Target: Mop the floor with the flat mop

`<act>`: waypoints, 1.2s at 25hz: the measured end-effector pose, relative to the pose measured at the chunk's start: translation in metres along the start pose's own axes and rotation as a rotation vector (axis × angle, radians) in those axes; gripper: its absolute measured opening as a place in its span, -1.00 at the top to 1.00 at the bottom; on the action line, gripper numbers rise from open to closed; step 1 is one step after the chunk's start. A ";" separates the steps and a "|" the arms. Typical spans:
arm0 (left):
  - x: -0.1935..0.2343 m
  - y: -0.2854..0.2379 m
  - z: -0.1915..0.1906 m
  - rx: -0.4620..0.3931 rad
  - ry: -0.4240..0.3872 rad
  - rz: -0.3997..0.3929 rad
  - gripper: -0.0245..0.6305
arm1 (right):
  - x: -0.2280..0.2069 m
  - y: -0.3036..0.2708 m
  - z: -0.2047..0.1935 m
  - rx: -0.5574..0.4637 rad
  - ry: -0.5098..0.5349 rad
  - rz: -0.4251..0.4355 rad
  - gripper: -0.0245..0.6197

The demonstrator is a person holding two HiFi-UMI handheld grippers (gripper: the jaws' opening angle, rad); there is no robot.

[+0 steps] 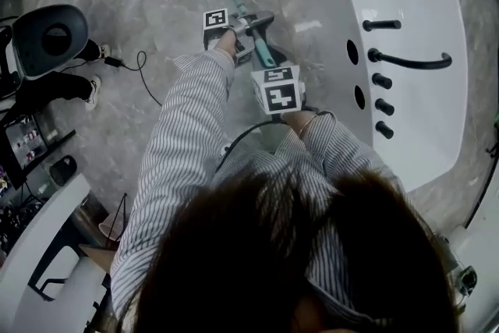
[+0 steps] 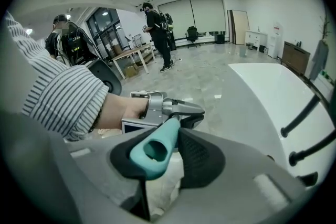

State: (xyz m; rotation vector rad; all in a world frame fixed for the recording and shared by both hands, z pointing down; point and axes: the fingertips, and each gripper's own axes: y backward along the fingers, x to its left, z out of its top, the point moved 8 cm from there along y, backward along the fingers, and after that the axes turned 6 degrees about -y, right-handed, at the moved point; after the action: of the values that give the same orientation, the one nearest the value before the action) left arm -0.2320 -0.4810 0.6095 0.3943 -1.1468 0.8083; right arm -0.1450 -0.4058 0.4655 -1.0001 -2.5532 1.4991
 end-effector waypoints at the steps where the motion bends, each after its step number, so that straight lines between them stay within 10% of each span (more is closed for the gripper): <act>1: -0.004 -0.003 0.008 -0.001 -0.002 0.000 0.77 | -0.001 -0.005 0.008 0.000 0.001 0.005 0.55; 15: -0.001 -0.016 0.025 -0.029 -0.016 -0.014 0.77 | -0.020 -0.019 0.014 0.001 -0.036 0.014 0.55; 30: 0.042 0.017 -0.070 -0.009 0.004 -0.024 0.79 | 0.002 0.038 -0.075 0.009 -0.086 0.000 0.55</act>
State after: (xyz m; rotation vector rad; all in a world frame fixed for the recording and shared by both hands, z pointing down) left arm -0.1924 -0.4087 0.6188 0.3979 -1.1393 0.7819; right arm -0.1027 -0.3335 0.4759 -0.9550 -2.6008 1.5860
